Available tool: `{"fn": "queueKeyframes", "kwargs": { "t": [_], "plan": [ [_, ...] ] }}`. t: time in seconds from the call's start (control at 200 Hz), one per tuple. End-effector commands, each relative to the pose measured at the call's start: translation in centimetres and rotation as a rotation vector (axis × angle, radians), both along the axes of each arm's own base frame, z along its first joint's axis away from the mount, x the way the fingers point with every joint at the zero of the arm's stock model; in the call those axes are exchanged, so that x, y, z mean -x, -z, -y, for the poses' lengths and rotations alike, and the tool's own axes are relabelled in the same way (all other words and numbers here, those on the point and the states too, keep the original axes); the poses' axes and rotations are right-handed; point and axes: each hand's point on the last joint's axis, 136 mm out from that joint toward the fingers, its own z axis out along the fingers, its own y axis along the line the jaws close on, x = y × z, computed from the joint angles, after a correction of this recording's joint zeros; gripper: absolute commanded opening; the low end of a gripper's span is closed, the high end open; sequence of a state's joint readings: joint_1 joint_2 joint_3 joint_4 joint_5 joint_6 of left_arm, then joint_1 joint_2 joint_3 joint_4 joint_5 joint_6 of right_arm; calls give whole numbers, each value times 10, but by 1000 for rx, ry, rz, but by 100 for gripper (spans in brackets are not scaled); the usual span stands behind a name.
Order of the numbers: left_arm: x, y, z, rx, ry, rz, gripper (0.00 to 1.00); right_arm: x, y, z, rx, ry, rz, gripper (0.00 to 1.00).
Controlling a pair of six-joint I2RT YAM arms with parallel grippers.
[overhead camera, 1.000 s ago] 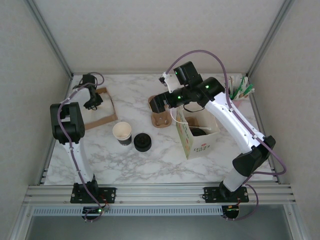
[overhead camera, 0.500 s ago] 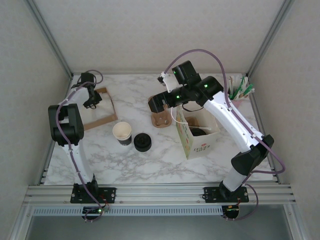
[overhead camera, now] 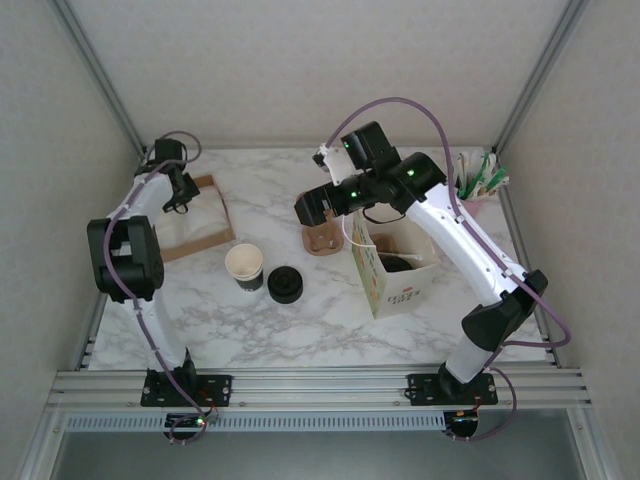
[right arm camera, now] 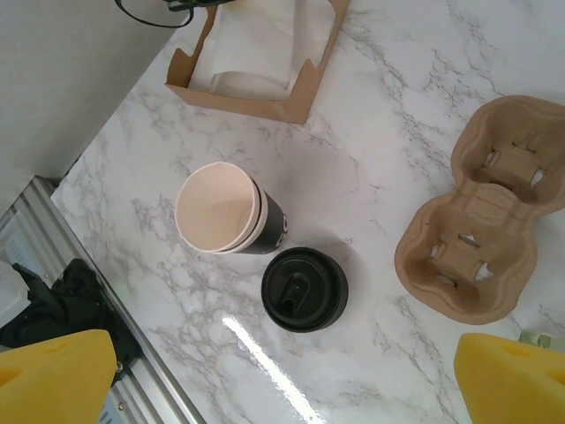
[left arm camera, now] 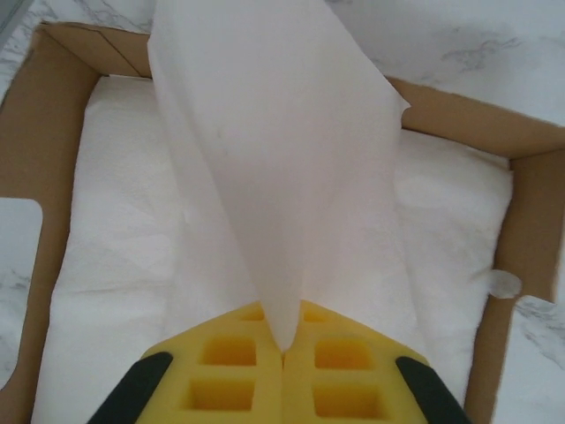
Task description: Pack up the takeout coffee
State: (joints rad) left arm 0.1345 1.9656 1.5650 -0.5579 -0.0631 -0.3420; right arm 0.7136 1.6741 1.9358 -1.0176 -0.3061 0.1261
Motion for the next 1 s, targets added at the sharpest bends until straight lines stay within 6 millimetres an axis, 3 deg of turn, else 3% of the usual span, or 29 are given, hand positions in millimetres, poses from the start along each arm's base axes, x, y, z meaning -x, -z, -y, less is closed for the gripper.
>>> {"fn": "queueKeyframes", "kwargs": {
  "t": [0.0, 0.255, 0.451, 0.681, 0.991],
  "plan": [
    [6, -26, 2, 1, 5, 51, 0, -2, -10, -1, -6, 19, 32, 99],
    [6, -79, 22, 27, 52, 179, 0, -9, -33, 6, -45, 86, 107, 99],
    [7, -136, 60, 73, 141, 324, 0, -14, -57, 22, -77, 171, 189, 99],
    [14, -199, 116, 123, 270, 462, 0, -14, -79, 54, -87, 307, 290, 99],
    [46, -280, 233, 356, 545, 671, 0, -14, -97, 129, 25, 583, 437, 99]
  ]
}}
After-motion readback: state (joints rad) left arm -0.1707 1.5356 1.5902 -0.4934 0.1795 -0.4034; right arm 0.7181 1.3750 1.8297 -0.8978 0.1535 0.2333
